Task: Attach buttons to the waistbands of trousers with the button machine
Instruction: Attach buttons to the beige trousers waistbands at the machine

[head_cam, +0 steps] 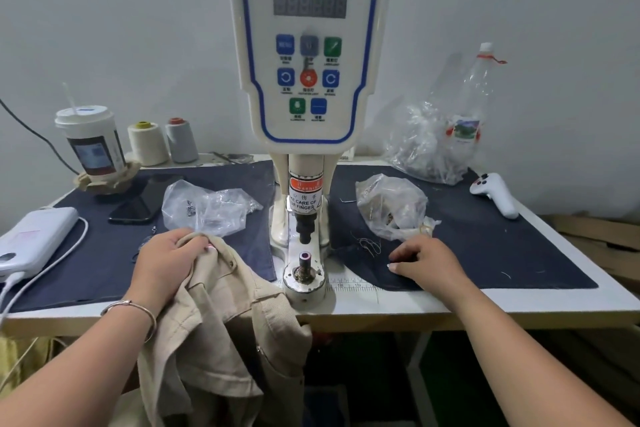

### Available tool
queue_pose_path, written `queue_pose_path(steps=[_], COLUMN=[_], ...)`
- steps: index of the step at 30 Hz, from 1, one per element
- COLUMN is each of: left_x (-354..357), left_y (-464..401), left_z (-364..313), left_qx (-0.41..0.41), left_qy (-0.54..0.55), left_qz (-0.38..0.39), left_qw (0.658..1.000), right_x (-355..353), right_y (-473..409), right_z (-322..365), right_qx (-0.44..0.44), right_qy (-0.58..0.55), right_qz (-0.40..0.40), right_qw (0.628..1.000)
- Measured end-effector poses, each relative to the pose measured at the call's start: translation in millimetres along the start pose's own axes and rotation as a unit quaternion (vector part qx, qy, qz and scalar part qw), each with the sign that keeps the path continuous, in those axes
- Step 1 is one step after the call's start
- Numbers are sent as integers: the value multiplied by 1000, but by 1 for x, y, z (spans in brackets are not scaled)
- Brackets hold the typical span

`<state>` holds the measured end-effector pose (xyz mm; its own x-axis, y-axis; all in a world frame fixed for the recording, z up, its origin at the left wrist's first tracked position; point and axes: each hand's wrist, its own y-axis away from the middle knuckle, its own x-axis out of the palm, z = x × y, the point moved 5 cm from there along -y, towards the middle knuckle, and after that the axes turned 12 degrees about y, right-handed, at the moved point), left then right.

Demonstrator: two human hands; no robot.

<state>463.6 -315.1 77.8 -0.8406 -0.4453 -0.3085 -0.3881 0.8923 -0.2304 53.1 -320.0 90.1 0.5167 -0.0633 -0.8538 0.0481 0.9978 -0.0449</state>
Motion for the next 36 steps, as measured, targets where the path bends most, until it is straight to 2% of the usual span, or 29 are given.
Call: queue_pose_path(steps=[8,13,16,20,25,36], left_x=[-1,0,0,-1,-2,-1], left_y=[1,3,4,5,4,6], left_z=[-3,-7,-8,-10,-10,-13], left_qx=[-6,-4,-3,-4,-2,6], left_qy=[-1,-11,-17,-18,-19,-17], left_qz=[-4,-7,-7,-7,-8,-9], left_qw=[1000,1000,1000,1000,1000,1000], right_x=[3,-5,-1,6,18,24], right_y=[4,17,29,38,37,34], right_z=[2,37,78,110,119,124], right_qx=[-16,-76,-123,-169,-164,-152], right_qy=[45,-122,-200,-223,-234,-219], right_qz=[-47,-93,-79,-54,-7,7], right_qw=[998,985,969,959,958,964])
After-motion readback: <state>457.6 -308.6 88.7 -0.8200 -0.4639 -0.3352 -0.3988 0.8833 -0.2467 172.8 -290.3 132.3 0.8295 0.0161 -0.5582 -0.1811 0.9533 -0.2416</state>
